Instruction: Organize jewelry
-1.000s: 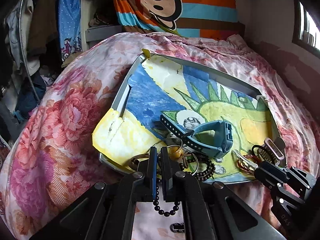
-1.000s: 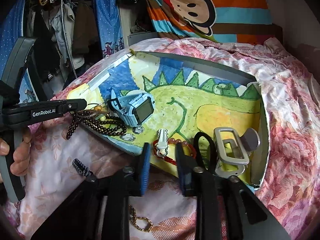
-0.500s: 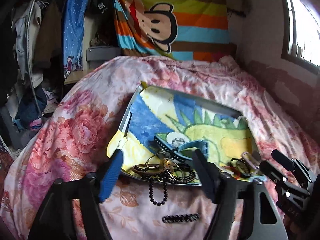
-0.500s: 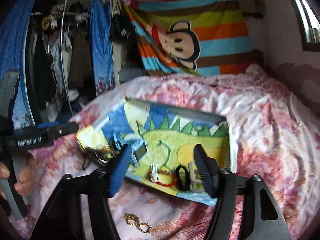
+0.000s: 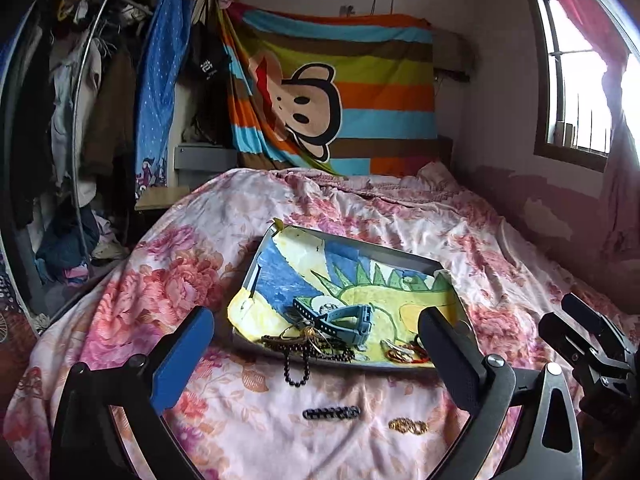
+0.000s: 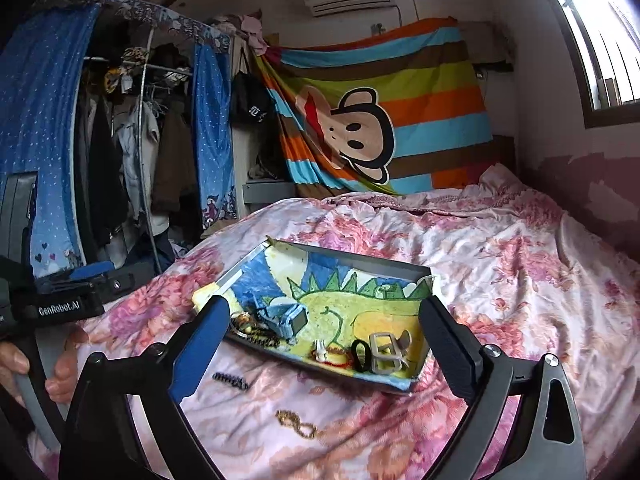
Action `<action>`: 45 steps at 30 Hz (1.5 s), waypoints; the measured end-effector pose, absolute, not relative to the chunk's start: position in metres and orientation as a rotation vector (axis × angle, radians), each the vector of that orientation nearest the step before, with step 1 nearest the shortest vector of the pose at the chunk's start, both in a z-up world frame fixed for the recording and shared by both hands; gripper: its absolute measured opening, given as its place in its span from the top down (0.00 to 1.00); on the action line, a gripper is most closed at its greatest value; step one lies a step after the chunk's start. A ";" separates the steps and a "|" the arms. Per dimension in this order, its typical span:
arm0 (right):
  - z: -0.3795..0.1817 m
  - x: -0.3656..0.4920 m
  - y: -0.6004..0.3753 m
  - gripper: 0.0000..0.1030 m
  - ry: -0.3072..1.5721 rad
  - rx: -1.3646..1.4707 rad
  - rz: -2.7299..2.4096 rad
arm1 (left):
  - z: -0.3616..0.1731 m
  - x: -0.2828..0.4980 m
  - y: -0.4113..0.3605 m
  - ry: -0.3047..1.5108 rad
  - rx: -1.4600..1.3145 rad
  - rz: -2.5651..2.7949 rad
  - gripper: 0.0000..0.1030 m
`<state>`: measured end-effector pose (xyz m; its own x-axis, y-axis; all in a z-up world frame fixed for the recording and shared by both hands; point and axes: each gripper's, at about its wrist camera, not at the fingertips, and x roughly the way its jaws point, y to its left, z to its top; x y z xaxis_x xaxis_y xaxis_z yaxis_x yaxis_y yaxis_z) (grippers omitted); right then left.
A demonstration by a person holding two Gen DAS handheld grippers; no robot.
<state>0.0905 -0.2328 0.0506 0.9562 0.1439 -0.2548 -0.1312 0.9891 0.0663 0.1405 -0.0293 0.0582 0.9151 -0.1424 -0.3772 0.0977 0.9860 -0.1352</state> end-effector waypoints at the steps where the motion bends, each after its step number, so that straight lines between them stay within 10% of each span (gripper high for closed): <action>1: 0.050 0.084 -0.233 0.05 0.264 0.043 0.141 | 0.059 0.135 -0.028 0.392 -0.112 -0.124 0.00; 45: -0.021 0.034 -0.204 0.02 0.657 0.010 0.219 | -0.004 0.029 -0.007 0.670 0.016 -0.051 0.00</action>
<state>0.0335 -0.2040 -0.0206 0.7694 0.2054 -0.6049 -0.1992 0.9768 0.0783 0.0287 -0.0069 -0.0041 0.7825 -0.0423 -0.6212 0.0527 0.9986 -0.0016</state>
